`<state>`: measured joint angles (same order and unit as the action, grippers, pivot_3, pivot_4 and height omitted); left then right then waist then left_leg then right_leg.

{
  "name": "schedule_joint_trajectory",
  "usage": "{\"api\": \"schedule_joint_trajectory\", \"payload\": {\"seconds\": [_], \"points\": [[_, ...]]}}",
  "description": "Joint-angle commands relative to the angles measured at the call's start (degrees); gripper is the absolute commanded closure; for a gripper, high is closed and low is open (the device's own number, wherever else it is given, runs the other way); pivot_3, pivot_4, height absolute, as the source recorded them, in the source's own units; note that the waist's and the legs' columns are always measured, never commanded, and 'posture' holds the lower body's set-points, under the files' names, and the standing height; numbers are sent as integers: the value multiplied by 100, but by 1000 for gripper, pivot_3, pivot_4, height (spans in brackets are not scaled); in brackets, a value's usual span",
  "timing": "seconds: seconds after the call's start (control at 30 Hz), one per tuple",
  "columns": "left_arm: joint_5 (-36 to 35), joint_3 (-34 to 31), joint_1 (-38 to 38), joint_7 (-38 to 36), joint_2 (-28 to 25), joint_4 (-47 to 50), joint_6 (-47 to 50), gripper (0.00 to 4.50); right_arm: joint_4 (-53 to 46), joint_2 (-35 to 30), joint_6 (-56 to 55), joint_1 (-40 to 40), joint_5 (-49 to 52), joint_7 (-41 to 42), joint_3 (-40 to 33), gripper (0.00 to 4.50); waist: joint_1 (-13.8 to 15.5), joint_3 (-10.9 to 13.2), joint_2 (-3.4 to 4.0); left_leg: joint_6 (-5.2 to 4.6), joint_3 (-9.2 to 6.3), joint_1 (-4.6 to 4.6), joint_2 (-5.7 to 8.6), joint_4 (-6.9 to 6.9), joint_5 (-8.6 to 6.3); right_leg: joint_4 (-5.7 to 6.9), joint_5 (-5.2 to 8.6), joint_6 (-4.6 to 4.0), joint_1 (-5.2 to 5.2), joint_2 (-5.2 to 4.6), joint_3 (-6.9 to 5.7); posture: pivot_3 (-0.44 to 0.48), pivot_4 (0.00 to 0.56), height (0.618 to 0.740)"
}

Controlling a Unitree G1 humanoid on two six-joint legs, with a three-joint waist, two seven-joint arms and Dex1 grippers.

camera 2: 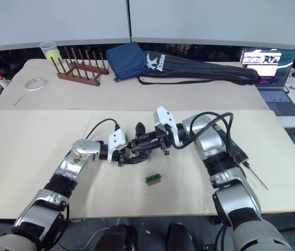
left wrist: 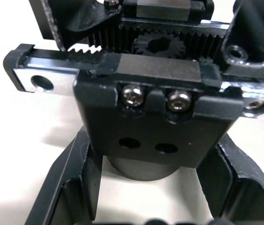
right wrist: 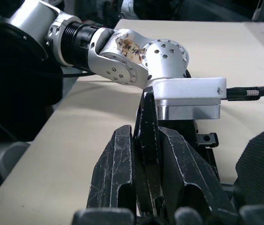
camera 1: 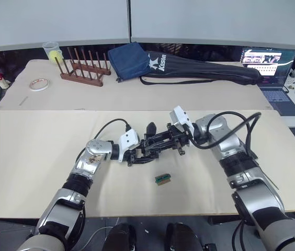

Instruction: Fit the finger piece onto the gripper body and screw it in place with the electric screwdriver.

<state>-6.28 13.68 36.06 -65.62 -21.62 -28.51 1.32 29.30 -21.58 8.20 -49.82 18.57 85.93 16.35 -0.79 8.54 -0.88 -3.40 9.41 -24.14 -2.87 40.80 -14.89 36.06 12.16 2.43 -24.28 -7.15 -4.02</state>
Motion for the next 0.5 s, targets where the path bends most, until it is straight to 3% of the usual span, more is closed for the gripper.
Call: {"api": "schedule_joint_trajectory", "payload": {"seconds": [0.03,0.27,0.5], "points": [[-140,-50,91,-121,77,347,-89,2227,377,-233,638,551,-760,-146,598,4170,0,-25,3,0,0,0,0,0,0,-1,0,0,0,0,0,0,150,740],[-132,-87,107,-132,83,306,-89,2227,-302,-498,1489,895,-720,-504,645,4170,5,-83,0,-4,-2,0,0,-4,-5,-8,1,-1,-1,-7,0,0,150,740],[-122,-106,191,-142,102,185,-108,2227,-109,-458,1606,625,-928,-694,821,4170,2,-88,0,-7,-2,2,0,-5,-7,-10,1,-2,0,-8,0,0,150,740]]}}
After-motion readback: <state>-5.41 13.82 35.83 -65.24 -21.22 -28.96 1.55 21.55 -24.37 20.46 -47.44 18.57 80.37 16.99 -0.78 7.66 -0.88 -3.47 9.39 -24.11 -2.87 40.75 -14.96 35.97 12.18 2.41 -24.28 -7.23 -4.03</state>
